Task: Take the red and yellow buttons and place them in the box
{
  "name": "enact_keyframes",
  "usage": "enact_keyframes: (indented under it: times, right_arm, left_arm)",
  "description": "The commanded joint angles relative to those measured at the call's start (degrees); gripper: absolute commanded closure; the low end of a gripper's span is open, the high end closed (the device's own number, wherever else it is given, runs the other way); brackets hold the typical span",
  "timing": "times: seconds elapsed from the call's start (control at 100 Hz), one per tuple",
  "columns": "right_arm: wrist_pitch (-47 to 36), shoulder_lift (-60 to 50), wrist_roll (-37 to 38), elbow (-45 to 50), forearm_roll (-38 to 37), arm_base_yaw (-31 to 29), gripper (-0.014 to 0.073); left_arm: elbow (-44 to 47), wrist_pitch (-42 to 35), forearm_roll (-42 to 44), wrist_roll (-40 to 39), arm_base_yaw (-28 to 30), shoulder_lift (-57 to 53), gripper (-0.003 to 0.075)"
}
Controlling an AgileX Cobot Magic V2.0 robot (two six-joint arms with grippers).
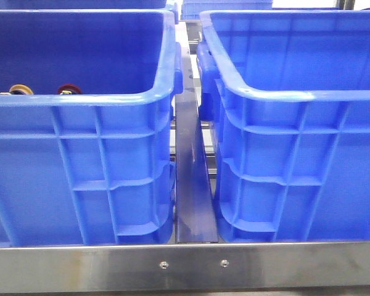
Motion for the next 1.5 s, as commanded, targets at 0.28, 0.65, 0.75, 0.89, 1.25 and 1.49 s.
enact_keyframes:
  times: [0.28, 0.65, 0.75, 0.89, 1.25, 1.49]
  right_arm:
    - [-4.7, -1.31, -0.38, 0.27, -0.03, -0.04, 0.0696]
    - [-4.7, -1.31, -0.38, 0.27, -0.03, -0.04, 0.0696]
    - [-4.7, -1.31, -0.38, 0.27, -0.03, -0.04, 0.0696]
    - [-4.7, -1.31, -0.38, 0.27, -0.03, -0.04, 0.0696]
    - [-4.7, -1.31, -0.38, 0.27, -0.03, -0.04, 0.0696]
    - [-4.7, -1.31, -0.38, 0.27, -0.03, -0.04, 0.0696]
  left_arm:
    - [-18.31, 11.97, -3.86, 0.0, -0.4, 21.16, 0.0164]
    - [-29.56, 16.29, -5.41, 0.0, -0.4, 35.84, 0.0165]
    - [-31.67, 16.41, -5.41, 0.0, -0.4, 38.56, 0.0165]
    - [-33.2, 16.29, -5.41, 0.0, -0.4, 41.36, 0.0165]
    - [-34.03, 16.36, -5.41, 0.0, -0.4, 44.16, 0.0206]
    - [-34.03, 16.36, -6.02, 0.0, -0.4, 44.16, 0.0468]
